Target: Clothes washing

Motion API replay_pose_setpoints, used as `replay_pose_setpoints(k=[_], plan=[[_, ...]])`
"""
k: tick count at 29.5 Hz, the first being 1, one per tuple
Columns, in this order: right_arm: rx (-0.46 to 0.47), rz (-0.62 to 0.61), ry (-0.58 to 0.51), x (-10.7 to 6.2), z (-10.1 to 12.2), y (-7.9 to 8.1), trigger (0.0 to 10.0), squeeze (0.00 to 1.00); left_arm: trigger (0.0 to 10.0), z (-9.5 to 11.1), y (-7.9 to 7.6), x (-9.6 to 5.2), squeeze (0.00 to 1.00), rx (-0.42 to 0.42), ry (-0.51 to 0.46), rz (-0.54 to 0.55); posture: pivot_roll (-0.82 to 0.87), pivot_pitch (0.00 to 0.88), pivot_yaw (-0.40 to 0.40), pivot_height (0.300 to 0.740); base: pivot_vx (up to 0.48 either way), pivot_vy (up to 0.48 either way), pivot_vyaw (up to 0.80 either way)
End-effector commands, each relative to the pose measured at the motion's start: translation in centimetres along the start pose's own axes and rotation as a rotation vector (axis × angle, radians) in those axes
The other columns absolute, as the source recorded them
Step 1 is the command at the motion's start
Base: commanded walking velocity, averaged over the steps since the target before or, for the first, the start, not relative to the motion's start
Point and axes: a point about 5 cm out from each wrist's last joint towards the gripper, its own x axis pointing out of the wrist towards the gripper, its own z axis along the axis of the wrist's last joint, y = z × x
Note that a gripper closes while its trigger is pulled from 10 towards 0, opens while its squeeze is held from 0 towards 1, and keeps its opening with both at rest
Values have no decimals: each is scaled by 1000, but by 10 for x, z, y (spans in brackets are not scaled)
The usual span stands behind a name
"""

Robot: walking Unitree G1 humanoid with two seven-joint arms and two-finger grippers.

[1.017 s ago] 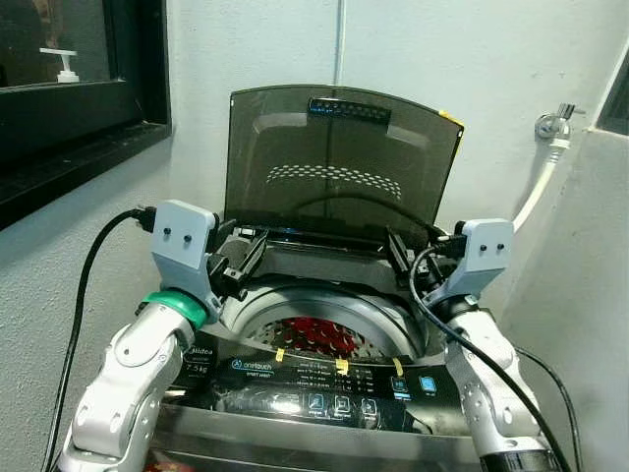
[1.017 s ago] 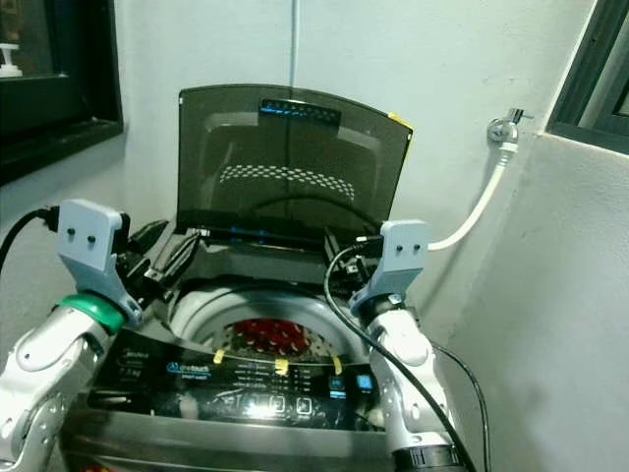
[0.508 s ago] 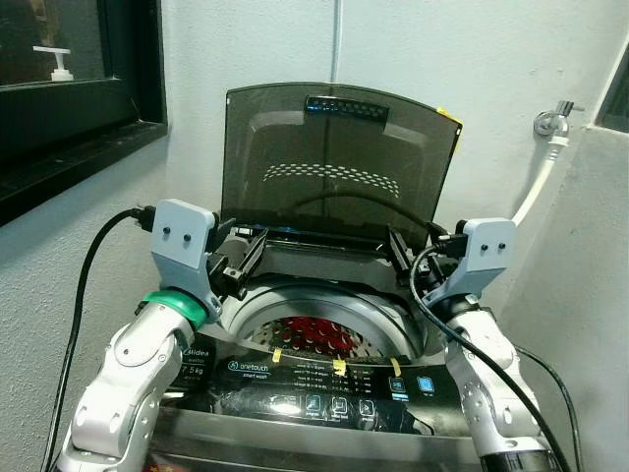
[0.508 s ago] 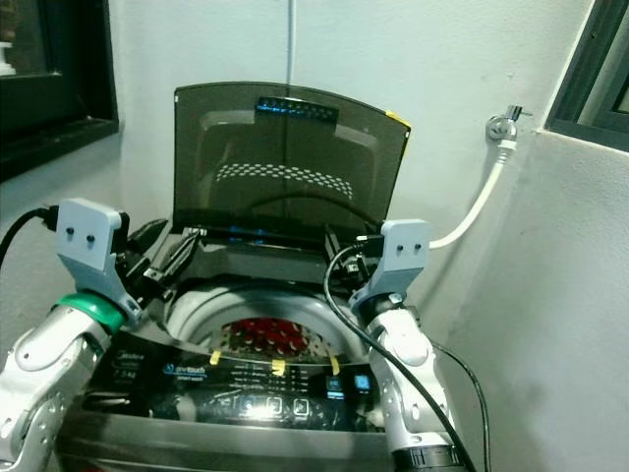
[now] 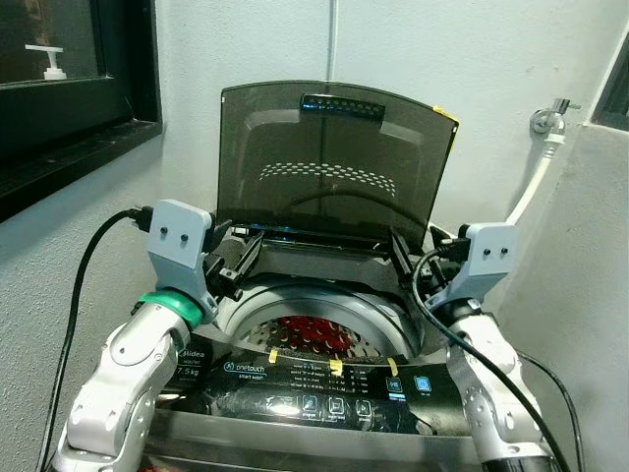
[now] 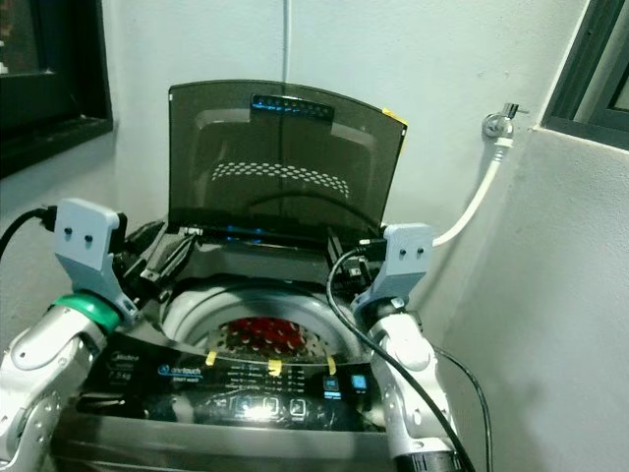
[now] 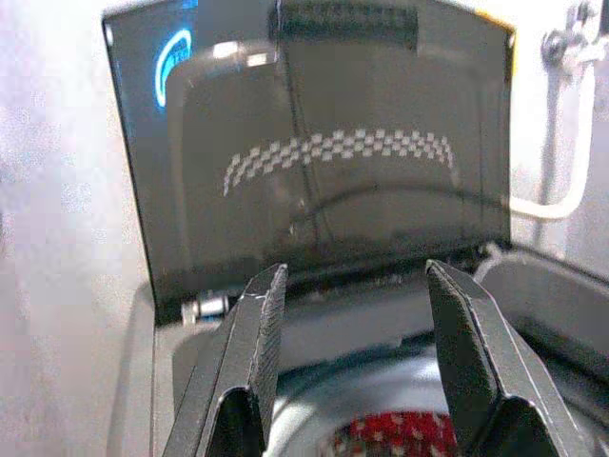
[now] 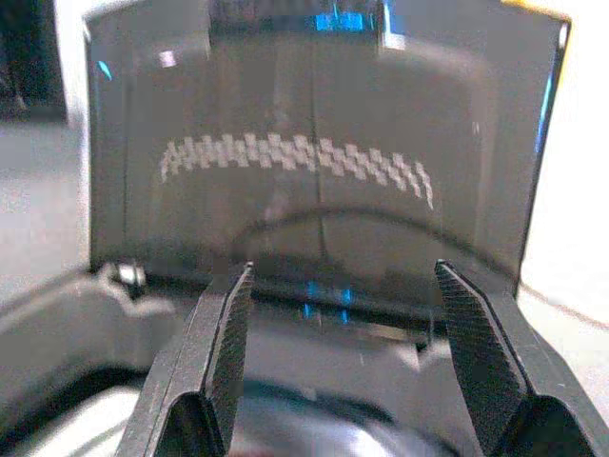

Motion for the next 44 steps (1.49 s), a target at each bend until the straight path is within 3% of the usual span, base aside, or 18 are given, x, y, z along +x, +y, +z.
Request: replay_pose_setpoints(k=[1,44], plan=[[-13,3,26,-3,-4,-2,10000,0,10000,-3,-2,-3,0,-13,27,-25,114,35,-36,740,0,0,0],[-15,-21,-5,-7,0,0,10000,0,10000,-3,-7,6,0,-50,7,-68,21,30,17,740,0,0,0]])
